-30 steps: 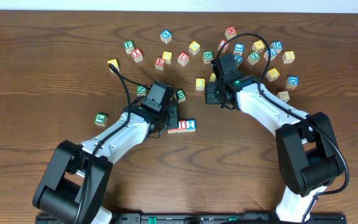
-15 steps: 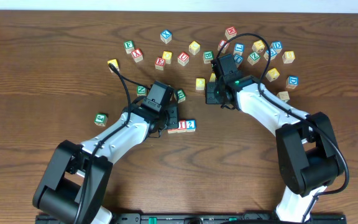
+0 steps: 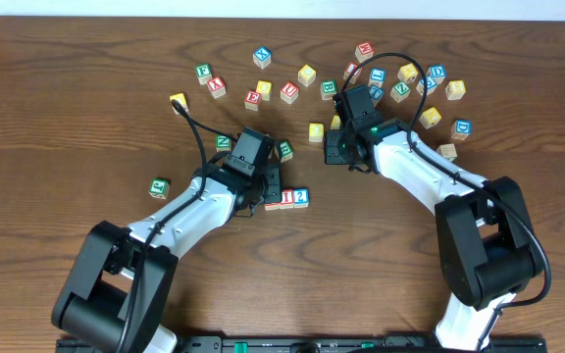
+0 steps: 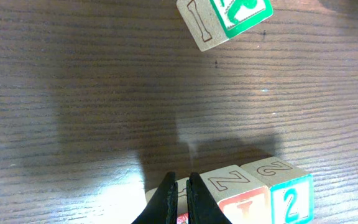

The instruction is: Spell out AI2

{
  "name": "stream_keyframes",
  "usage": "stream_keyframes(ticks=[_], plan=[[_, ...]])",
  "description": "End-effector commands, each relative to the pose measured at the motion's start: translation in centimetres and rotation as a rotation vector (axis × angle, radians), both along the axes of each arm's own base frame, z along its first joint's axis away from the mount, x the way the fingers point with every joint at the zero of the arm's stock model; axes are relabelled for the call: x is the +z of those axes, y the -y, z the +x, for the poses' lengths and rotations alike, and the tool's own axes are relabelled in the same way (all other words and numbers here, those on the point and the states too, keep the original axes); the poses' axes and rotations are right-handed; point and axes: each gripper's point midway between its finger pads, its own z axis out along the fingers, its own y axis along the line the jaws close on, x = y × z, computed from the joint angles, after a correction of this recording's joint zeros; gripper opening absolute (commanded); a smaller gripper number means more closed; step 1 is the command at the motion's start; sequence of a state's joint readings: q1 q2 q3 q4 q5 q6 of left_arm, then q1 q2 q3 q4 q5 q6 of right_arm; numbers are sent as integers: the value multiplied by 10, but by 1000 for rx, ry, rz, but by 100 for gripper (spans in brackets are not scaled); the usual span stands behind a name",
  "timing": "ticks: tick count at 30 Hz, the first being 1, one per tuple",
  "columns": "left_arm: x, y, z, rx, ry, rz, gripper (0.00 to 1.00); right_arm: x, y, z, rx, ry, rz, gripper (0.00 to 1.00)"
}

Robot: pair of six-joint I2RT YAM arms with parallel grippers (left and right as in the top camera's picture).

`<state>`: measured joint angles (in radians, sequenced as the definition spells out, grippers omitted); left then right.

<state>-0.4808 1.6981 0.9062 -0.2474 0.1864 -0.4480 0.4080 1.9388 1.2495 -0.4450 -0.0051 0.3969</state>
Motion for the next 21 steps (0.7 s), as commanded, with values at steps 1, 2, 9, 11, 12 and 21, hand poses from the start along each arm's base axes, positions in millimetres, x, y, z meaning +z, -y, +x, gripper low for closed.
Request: stream_keyframes(ticks=[1,2,9,11,12,21], plan=[[4,6,5,-10,-1,-12,7,0,-2,5,9,6,0,1],[4,6,5,-11,0,-12,8,0,-2,5,9,6,0,1],[4,6,5,-11,0,-12,7,1,-2,5,9,7,0,1],[4,6,5,-11,2,-12,7,1,-2,5,9,7,0,1],[4,6,5,-10,3,-12,7,1,-2,5,9,7,0,1],[6,1,16,20,49,18,7,0,-2,5,9,6,0,1]])
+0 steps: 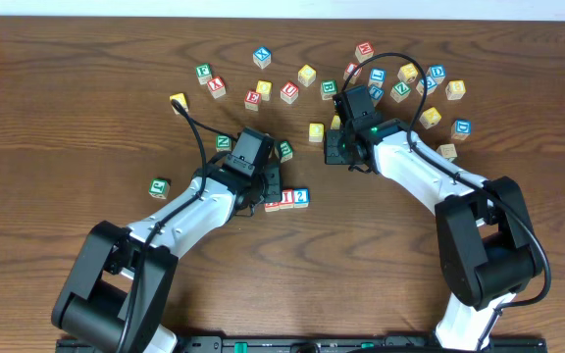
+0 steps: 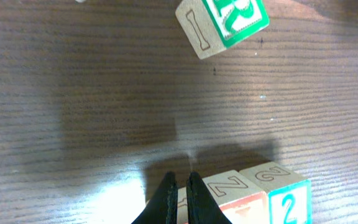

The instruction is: Spell out AI2

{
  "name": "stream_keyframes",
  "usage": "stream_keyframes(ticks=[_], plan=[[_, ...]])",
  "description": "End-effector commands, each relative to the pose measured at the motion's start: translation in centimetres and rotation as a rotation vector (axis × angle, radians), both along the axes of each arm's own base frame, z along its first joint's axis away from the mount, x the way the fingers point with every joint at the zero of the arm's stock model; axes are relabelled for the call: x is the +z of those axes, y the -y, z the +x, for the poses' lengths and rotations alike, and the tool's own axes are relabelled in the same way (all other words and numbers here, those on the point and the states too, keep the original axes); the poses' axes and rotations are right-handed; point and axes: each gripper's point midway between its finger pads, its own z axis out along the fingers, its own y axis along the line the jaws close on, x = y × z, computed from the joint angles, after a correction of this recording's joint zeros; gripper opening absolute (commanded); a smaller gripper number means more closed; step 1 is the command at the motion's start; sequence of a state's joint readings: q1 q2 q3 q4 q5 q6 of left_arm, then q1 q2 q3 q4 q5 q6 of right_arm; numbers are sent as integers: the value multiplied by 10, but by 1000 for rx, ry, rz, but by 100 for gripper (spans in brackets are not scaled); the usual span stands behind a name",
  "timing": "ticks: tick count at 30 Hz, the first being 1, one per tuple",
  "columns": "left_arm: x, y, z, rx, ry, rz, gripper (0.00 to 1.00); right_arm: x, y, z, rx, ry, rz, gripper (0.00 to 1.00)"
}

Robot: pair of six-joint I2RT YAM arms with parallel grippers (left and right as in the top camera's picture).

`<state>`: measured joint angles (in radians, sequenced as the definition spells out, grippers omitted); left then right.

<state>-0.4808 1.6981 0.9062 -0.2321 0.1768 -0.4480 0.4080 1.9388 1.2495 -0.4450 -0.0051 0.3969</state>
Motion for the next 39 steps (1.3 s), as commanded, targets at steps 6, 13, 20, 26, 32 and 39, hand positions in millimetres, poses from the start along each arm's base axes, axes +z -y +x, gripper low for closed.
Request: stream_keyframes(ticks=[6,13,20,26,32,39], plan=[[9,-11,21,92,64,56,7,0,-2,5,9,6,0,1],[11,-33,24,210,51,89,7,-1,-1,3,9,-3,-4,1],[15,-50,18,291,37,136,7,-1,-1,2,9,-6,-5,1],[8,-40,-7,236,-62,128,7,-1,-1,2,9,-7,-6,1],[10,-30,-9,193,-45,127,8,-1,-1,3,8,-3,-4,1],[7,-18,-15,148,-45,132,8,0,-2,3,8,-1,-3,1]])
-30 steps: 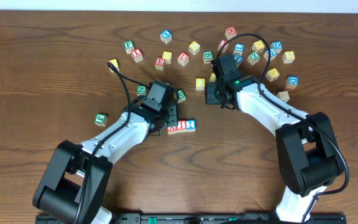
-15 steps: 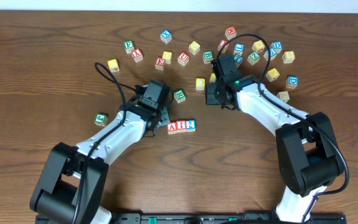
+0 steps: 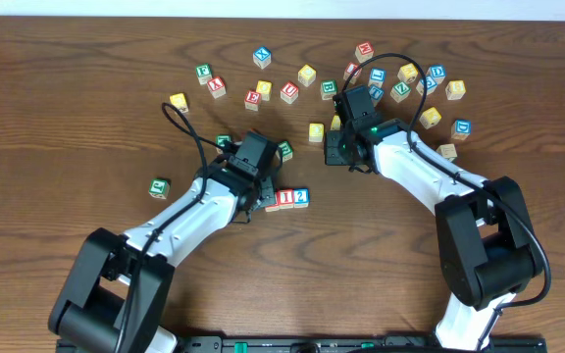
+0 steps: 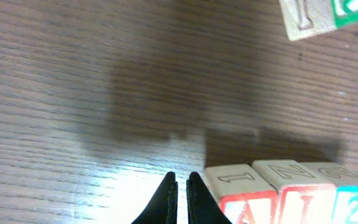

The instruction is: Spell out AI2

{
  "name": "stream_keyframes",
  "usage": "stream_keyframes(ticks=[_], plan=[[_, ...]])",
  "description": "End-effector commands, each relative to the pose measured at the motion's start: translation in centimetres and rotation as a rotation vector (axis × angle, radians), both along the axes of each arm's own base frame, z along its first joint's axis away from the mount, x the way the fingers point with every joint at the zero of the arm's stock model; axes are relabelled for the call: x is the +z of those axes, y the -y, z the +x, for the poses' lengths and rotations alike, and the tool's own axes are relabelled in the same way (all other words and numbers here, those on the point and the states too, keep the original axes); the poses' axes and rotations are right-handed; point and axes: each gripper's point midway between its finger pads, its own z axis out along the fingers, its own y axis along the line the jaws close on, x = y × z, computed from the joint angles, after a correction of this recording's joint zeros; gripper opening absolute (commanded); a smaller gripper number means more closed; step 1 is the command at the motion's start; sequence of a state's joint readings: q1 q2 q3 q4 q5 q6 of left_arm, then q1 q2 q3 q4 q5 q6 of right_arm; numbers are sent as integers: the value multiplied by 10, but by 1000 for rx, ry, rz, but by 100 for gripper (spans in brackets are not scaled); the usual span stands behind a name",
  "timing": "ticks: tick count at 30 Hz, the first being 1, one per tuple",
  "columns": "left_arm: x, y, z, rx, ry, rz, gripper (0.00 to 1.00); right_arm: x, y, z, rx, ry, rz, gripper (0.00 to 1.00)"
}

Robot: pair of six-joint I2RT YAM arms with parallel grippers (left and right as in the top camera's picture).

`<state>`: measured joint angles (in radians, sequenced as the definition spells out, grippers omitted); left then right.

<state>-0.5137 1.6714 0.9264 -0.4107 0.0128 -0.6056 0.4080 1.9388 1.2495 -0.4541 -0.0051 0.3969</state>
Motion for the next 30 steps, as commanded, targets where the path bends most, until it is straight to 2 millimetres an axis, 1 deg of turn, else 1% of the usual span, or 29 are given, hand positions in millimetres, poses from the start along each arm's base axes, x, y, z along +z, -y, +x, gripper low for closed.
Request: stream_keyframes(ticks=[1,9,18,30], plan=[[10,12,4,-34,36,-11,8,1,-2,5,8,8,1,1],[6,13,5,-35,33,-10,8,1,-2,5,8,7,1,1],[6,13,6,-34,34,-10,7,1,-2,5,8,7,1,1],[5,9,6,-25,38,12,8,0,-2,4,9,3,-1,1]])
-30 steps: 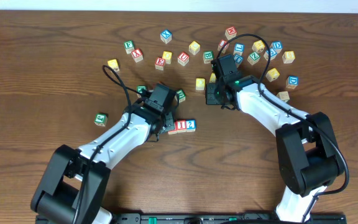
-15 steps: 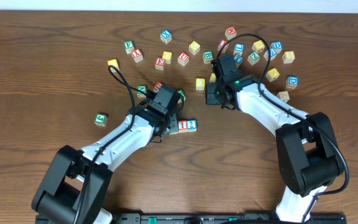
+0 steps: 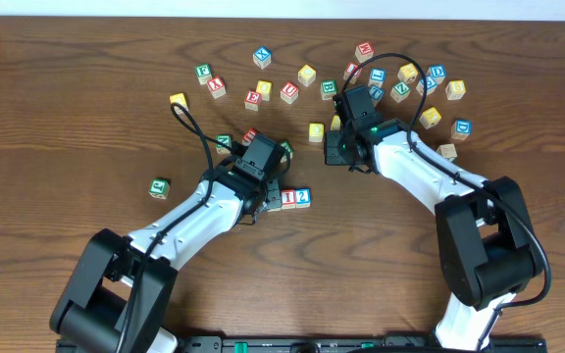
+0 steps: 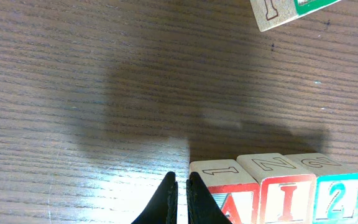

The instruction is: Spell out AI2

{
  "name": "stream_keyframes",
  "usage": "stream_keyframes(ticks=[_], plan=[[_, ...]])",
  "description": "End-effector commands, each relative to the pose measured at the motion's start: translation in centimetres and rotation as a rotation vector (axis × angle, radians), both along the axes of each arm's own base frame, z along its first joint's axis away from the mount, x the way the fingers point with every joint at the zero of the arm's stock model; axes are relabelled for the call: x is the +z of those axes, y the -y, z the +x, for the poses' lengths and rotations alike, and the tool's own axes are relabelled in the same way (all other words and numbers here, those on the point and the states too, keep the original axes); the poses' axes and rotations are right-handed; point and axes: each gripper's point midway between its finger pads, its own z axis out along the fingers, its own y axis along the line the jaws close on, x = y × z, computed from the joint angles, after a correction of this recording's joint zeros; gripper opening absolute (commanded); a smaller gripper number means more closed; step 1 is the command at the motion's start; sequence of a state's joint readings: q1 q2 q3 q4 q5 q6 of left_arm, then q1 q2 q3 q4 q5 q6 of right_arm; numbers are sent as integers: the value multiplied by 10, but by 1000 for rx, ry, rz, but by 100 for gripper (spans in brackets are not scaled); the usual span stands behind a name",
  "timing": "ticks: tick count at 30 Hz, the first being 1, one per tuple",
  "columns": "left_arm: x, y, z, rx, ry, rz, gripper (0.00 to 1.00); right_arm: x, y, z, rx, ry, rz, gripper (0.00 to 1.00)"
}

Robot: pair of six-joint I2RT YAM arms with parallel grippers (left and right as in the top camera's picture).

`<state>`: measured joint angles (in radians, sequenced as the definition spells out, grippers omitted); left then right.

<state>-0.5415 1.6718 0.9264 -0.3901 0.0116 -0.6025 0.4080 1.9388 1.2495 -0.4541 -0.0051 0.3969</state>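
Observation:
Three wooden blocks stand touching in a row in the left wrist view: a red A block point(image 4: 225, 193), a red I block point(image 4: 281, 186) and a blue 2 block point(image 4: 334, 190). Overhead, the I block point(image 3: 288, 199) and the 2 block point(image 3: 302, 197) show; the A block is mostly under my left arm. My left gripper point(image 4: 180, 186) is shut with nothing in it, its tips just left of the A block. My right gripper point(image 3: 333, 147) hovers to the upper right of the row; its fingers are hidden under the wrist.
A green R block point(image 4: 291, 9) lies just beyond the row. Many loose letter blocks are scattered across the back of the table point(image 3: 67, 118), densest at the back right point(image 3: 430, 88). A lone green block point(image 3: 159, 186) sits at the left.
My left gripper has shifted slightly, so all three blocks of the row now show more fully in its view. It stays shut and empty. The right arm has not moved.
At first my shut left gripper stood over the row's left end, with only the I and 2 blocks showing beside it. Then it sat left of the row and the A block showed too. The row now reads A, I, 2.

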Motion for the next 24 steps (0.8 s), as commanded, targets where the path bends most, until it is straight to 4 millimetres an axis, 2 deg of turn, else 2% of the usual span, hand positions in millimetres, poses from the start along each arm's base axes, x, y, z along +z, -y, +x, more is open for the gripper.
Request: stream_keyframes(ticks=[1,7,16,24], plan=[[3,-3,7,6,20,21,8,0,-2,4,9,4,-1,1],[-5,-13,6,25,18,75,7,0,-2,4,9,3,-1,1],[-6,-28,12,77,8,75,7,0,-2,4,9,2,-2,1],[-6,-60,21,133,-4,93,7,-2,7,-3,32,-23,-46,1]])
